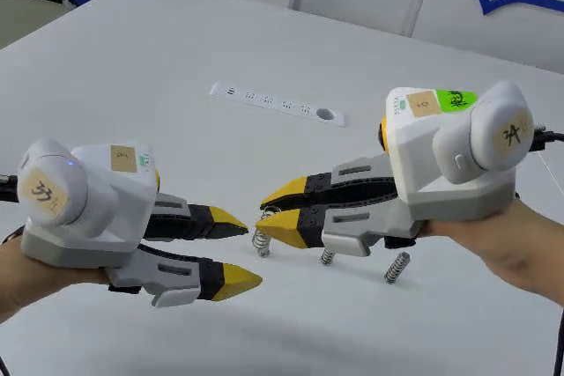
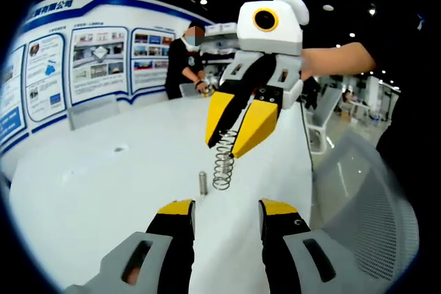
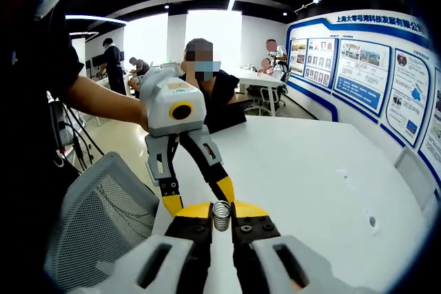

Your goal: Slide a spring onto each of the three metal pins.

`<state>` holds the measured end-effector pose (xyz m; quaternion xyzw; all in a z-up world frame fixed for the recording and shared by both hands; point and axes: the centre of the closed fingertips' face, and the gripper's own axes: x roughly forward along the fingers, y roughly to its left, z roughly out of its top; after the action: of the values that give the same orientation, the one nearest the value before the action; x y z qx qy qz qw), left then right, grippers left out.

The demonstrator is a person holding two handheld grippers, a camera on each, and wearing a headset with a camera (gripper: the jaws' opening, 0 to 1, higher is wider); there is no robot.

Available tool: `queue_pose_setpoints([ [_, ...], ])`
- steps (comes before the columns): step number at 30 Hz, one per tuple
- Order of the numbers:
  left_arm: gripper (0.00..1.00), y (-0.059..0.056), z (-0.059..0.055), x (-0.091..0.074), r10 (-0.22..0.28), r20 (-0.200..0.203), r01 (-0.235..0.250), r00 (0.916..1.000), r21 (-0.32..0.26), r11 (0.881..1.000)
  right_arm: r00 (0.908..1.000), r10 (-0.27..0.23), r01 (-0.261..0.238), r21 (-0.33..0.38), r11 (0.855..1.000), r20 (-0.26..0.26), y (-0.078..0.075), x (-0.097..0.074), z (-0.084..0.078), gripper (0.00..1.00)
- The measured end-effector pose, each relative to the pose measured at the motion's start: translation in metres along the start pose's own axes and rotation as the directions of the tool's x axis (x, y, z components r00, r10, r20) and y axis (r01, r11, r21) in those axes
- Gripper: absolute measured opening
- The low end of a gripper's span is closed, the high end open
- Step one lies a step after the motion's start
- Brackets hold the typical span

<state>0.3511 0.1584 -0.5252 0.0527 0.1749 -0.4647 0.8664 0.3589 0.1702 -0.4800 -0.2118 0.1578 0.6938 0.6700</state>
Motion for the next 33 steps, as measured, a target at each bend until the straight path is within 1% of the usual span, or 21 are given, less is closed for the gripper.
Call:
queue_pose_setpoints([
  [1, 0.39, 0.002, 0.004, -0.002, 0.008, 0.021, -0.007, 0.9998, -0.014, 1.0, 1.0, -0.009, 0.009, -0.001, 1.0, 0.002, -0.003, 0.0, 0.0, 0.11],
  [2, 0.38, 0.005, 0.006, -0.005, 0.019, 0.032, -0.018, 0.9993, -0.02, 1.0, 0.9997, -0.025, 0.025, 0.005, 1.0, 0.001, -0.009, -0.001, 0.0, 0.11],
  [4, 0.38, 0.01, 0.004, -0.008, 0.033, 0.026, -0.033, 0.9991, -0.018, 0.999, 0.9985, -0.055, 0.054, 0.028, 0.998, 0.01, -0.019, -0.003, 0.001, 0.11],
  [7, 0.43, 0.017, -0.001, -0.012, 0.054, 0.009, -0.054, 0.9985, -0.029, 0.998, 0.9956, -0.087, 0.085, 0.071, 0.994, 0.035, -0.03, -0.005, 0.005, 0.11],
  [9, 0.47, 0.02, -0.002, -0.015, 0.067, 0.008, -0.067, 0.9977, -0.057, 0.996, 0.9927, -0.115, 0.111, 0.09, 0.99, 0.038, -0.038, -0.005, 0.004, 0.11],
  [11, 0.49, 0.022, -0.005, -0.018, 0.074, 0.01, -0.074, 0.9972, -0.058, 0.996, 0.9899, -0.137, 0.132, 0.106, 0.985, 0.036, -0.046, -0.005, 0.002, 0.11],
  [13, 0.51, 0.024, -0.009, -0.019, 0.081, 0.002, -0.081, 0.9967, -0.062, 0.995, 0.9872, -0.155, 0.149, 0.128, 0.98, 0.037, -0.052, -0.004, 0.0, 0.11],
  [14, 0.52, 0.023, -0.011, -0.02, 0.083, -0.004, -0.083, 0.9966, -0.062, 0.995, 0.9846, -0.167, 0.158, 0.153, 0.975, 0.05, -0.056, -0.004, 0.0, 0.11],
  [16, 0.55, 0.023, -0.014, -0.022, 0.084, -0.011, -0.085, 0.9964, -0.064, 0.994, 0.9832, -0.174, 0.163, 0.172, 0.972, 0.054, -0.06, -0.002, -0.001, 0.11],
  [17, 0.56, 0.024, -0.017, -0.023, 0.084, -0.017, -0.085, 0.9964, -0.07, 0.994, 0.9805, -0.191, 0.181, 0.178, 0.967, 0.044, -0.064, -0.001, -0.004, 0.11],
  [19, 0.58, 0.024, -0.021, -0.025, 0.083, -0.02, -0.085, 0.9963, -0.088, 0.992, 0.9799, -0.198, 0.191, 0.184, 0.964, 0.02, -0.067, 0.004, -0.01, 0.11],
  [21, 0.58, 0.024, -0.021, -0.026, 0.085, -0.008, -0.085, 0.9964, -0.104, 0.991, 0.978, -0.209, 0.203, 0.195, 0.96, 0.007, -0.071, 0.008, -0.016, 0.11],
  [22, 0.59, 0.025, -0.021, -0.027, 0.088, -0.002, -0.087, 0.9962, -0.111, 0.99, 0.9783, -0.207, 0.205, 0.194, 0.959, -0.007, -0.072, 0.011, -0.021, 0.11],
  [23, 0.59, 0.026, -0.022, -0.027, 0.089, -0.003, -0.088, 0.9961, -0.114, 0.99, 0.9773, -0.211, 0.21, 0.203, 0.956, -0.013, -0.073, 0.013, -0.023, 0.11],
  [25, 0.59, 0.028, -0.025, -0.028, 0.093, -0.012, -0.094, 0.9956, -0.116, 0.989, 0.9773, -0.21, 0.211, 0.21, 0.955, -0.03, -0.073, 0.019, -0.029, 0.11],
  [26, 0.59, 0.029, -0.027, -0.028, 0.093, -0.018, -0.094, 0.9955, -0.118, 0.988, 0.9742, -0.219, 0.226, 0.193, 0.955, -0.053, -0.074, 0.021, -0.034, 0.11],
  [27, 0.59, 0.03, -0.029, -0.028, 0.092, -0.022, -0.094, 0.9955, -0.119, 0.988, 0.9733, -0.219, 0.228, 0.189, 0.955, -0.067, -0.075, 0.024, -0.037, 0.11],
  [29, 0.6, 0.031, -0.032, -0.029, 0.094, -0.026, -0.096, 0.9953, -0.12, 0.988, 0.9725, -0.219, 0.231, 0.194, 0.953, -0.078, -0.077, 0.029, -0.042, 0.11],
  [30, 0.61, 0.031, -0.032, -0.029, 0.09, -0.025, -0.093, 0.9956, -0.125, 0.988, 0.9713, -0.222, 0.235, 0.205, 0.95, -0.085, -0.078, 0.03, -0.045, 0.11],
  [31, 0.62, 0.029, -0.032, -0.03, 0.079, -0.02, -0.081, 0.9967, -0.144, 0.986, 0.9709, -0.222, 0.236, 0.206, 0.95, -0.09, -0.079, 0.033, -0.048, 0.11],
  [33, 0.64, 0.028, -0.029, -0.031, 0.079, -0.001, -0.078, 0.9969, -0.145, 0.986, 0.9688, -0.223, 0.241, 0.208, 0.948, -0.108, -0.08, 0.035, -0.053, 0.11],
])
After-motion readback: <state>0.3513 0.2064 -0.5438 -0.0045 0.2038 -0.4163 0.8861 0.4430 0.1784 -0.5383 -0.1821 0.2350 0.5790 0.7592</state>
